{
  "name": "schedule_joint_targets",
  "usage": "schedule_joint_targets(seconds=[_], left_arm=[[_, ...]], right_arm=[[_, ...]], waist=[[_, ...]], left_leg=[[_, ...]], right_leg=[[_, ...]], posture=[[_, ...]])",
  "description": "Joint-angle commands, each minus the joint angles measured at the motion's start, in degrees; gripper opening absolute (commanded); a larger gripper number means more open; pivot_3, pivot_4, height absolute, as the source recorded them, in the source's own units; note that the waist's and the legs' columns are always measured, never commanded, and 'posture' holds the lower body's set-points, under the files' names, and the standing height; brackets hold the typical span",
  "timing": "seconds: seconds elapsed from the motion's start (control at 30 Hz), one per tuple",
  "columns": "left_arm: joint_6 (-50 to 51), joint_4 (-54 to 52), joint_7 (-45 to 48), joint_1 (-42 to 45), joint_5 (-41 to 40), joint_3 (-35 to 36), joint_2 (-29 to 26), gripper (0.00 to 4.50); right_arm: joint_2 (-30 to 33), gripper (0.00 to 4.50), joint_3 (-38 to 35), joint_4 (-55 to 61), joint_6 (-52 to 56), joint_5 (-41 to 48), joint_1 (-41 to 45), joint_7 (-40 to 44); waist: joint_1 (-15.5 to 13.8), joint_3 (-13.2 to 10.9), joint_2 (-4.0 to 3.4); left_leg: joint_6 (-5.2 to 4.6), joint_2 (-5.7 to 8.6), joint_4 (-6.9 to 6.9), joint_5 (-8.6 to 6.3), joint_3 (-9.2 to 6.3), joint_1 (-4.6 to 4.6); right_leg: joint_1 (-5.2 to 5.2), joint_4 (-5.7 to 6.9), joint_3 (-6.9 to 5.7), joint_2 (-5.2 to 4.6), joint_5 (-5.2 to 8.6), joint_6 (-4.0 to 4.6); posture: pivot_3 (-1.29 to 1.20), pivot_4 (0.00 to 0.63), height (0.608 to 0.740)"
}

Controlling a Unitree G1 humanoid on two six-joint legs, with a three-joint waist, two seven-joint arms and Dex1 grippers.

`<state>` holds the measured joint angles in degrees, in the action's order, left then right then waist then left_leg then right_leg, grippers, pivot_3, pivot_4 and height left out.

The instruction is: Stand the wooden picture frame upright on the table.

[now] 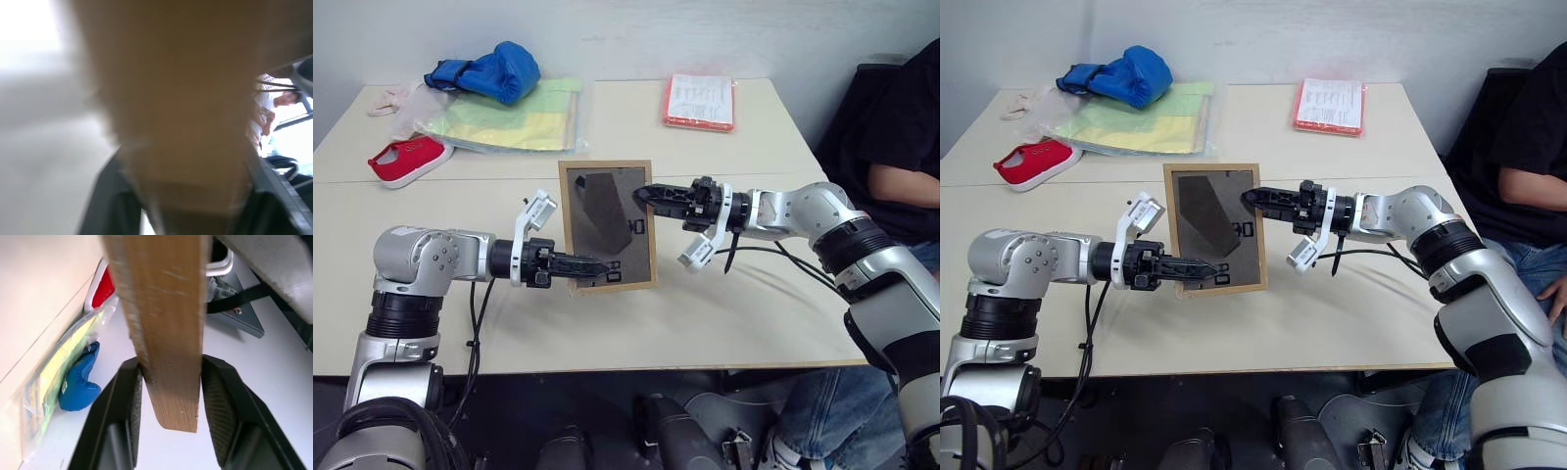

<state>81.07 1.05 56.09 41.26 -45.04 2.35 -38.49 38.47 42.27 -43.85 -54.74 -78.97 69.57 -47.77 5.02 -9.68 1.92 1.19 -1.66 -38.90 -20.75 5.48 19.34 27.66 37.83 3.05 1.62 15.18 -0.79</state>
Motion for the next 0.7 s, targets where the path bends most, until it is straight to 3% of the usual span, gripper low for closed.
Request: schedule_joint_targets(seconds=[0.03, 0.17, 0.27, 0.3, 0.33, 0.4, 0.47, 0.53, 0.63, 0.7], left_arm=[[-2.5, -6.2, -2.9, -1.7, -1.3, 8.8, -3.6, 3.12], [-5.7, -16.6, -7.4, -9.9, -2.7, 23.7, -6.9, 4.36], [-7.3, -25.4, -10.0, -16.9, -4.7, 33.4, -7.4, 4.5], [-10.7, -30.6, -9.1, -21.6, -3.4, 35.2, -7.9, 4.5], [-13.6, -35.8, -8.8, -26.3, -2.3, 36.8, -7.8, 4.5], [-18.3, -42.1, -9.5, -33.0, -0.2, 37.7, -7.4, 4.5], [-21.5, -44.6, -11.3, -36.9, 0.7, 37.3, -6.2, 4.5], [-25.6, -45.0, -13.3, -39.1, 3.1, 36.1, -4.6, 4.5], [-30.0, -43.4, -16.2, -39.4, 5.5, 34.4, -3.4, 4.5], [-31.5, -42.5, -17.2, -38.7, 5.2, 33.6, -3.0, 4.5]], right_arm=[[-0.3, 1.2, -0.6, 0.1, -1.8, 3.4, 1.7, 0.9], [-0.2, 1.2, -1.7, -0.1, -4.7, 7.0, 1.2, 4.5], [-0.9, 1.2, -3.1, -4.1, -8.8, 13.5, 1.1, 10.8], [-2.3, 1.2, -4.3, -9.2, -12.8, 21.0, 1.0, 17.2], [-5.1, 1.2, -6.0, -15.6, -16.6, 33.2, 0.0, 28.9], [-7.2, 1.2, -7.3, -11.7, -10.2, 64.8, -6.5, 57.5], [-9.9, 1.2, -14.6, 4.9, 21.3, 95.2, -14.1, 87.0], [-11.0, 1.2, -19.8, 15.5, 50.0, 113.7, -16.7, 100.5], [-11.6, 1.2, -23.4, 20.3, 71.3, 121.2, -17.4, 104.4], [-12.7, 1.2, -23.9, 20.1, 79.2, 120.7, -17.9, 104.9]], waist=[[0.4, 0.0, 0.02], [1.4, 0.0, 0.02], [1.5, 0.0, 0.04], [1.5, 0.0, 0.07], [1.6, 0.0, 0.14], [1.7, 0.0, 0.39], [1.1, 0.0, 0.36], [0.1, -0.1, 0.14], [-0.5, -0.2, 0.06], [-0.7, -0.2, 0.07]], left_leg=[[0.0, -0.01, 0.01, 0.0, 0.0, 0.0], [0.01, -0.01, 0.15, 0.0, -0.02, -0.03], [0.01, -0.01, 0.19, 0.0, -0.01, -0.09], [0.01, 0.0, 0.18, 0.0, -0.03, -0.1], [0.01, 0.0, 0.17, 0.0, -0.03, -0.12], [0.0, -0.05, 0.41, 0.0, -0.03, -0.46], [-0.01, -0.15, 0.41, 0.0, -0.25, -0.77], [-0.15, -0.19, 0.17, -0.11, -0.29, -0.92], [-0.53, -0.19, 0.0, -0.37, -0.37, -0.96], [-0.5, -0.2, 0.02, -0.42, -0.48, -0.94]], right_leg=[[0.01, -0.01, 0.0, 0.01, 0.0, 0.0], [0.06, 0.0, 0.1, 0.06, 0.0, 0.0], [0.04, -0.02, 0.12, 0.06, 0.0, 0.0], [0.01, -0.02, 0.12, 0.06, 0.0, 0.0], [-0.02, -0.04, 0.12, 0.05, 0.0, -0.01], [-0.35, -0.21, 0.09, 0.06, -0.01, -0.01], [-0.77, -0.15, -0.05, 0.05, -0.02, -0.04], [-1.05, -0.2, -0.17, -0.02, -0.04, -0.07], [-1.18, -0.21, -0.34, -0.13, -0.05, -0.08], [-1.18, -0.3, -0.45, -0.13, -0.01, -0.02]], posture=[[0.0, 0.15, 0.74], [0.0, 0.15, 0.74], [0.0, 0.15, 0.74], [0.0, 0.15, 0.74], [0.0, 0.15, 0.74], [0.0, 0.15, 0.74], [0.0, 0.15, 0.74], [0.0, 0.15, 0.74], [0.0, 0.15, 0.74], [0.0, 0.15, 0.74]])
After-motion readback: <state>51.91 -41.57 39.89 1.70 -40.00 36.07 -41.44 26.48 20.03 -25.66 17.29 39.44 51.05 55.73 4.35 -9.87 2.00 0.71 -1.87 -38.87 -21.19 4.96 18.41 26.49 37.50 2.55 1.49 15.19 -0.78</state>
